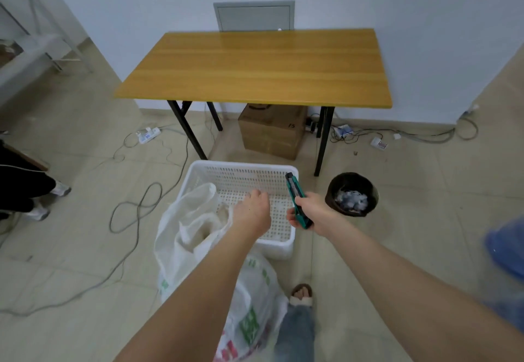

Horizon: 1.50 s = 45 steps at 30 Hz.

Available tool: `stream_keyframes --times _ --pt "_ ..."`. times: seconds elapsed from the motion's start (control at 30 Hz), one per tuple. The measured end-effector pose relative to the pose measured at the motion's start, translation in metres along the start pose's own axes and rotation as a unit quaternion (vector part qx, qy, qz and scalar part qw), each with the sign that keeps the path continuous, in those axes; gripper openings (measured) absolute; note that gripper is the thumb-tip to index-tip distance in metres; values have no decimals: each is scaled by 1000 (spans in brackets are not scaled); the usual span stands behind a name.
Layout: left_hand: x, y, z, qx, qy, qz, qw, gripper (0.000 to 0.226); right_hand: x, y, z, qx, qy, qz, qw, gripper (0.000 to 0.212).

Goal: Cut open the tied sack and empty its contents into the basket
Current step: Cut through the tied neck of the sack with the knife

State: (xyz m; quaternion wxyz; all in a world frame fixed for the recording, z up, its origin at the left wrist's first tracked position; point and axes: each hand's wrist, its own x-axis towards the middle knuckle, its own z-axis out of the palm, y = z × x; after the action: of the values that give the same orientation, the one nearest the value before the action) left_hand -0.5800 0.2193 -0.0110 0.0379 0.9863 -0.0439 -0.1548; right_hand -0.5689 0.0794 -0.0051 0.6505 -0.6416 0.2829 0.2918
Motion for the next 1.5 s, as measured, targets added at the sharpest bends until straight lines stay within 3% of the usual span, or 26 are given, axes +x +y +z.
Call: stream_keyframes --times 0.23,0.37,0.5,0.9,1.1,1.17,1.3,1.4,1.5 --pt "-90 -39 41 -7 -50 -31 998 44 -35 92 52 -49 -12 9 999 20" --pt "-108 -65 56 -34 -64 -64 995 37 -53 119 79 23 -45 27 998 29" --pt "-116 -88 70 -30 -76 -45 996 46 -54 141 100 68 -45 27 996 31" --pt "-121 -158 121 -110 -171 52 978 37 -52 215 175 190 56 57 979 21" --pt "-124 -163 164 -175 -215 25 961 32 -31 249 184 141 124 66 980 27" --pt "-120 -160 177 -271 -207 -17 940 22 -22 260 188 132 140 57 980 31" --pt "-107 -152 206 -478 -192 -128 848 24 -4 284 200 141 143 52 978 34" --pt "-101 -149 223 -531 -182 -175 809 24 5 299 202 151 100 61 982 25" --pt "-101 -150 233 -549 -171 -189 796 27 10 304 202 200 72 70 975 19"
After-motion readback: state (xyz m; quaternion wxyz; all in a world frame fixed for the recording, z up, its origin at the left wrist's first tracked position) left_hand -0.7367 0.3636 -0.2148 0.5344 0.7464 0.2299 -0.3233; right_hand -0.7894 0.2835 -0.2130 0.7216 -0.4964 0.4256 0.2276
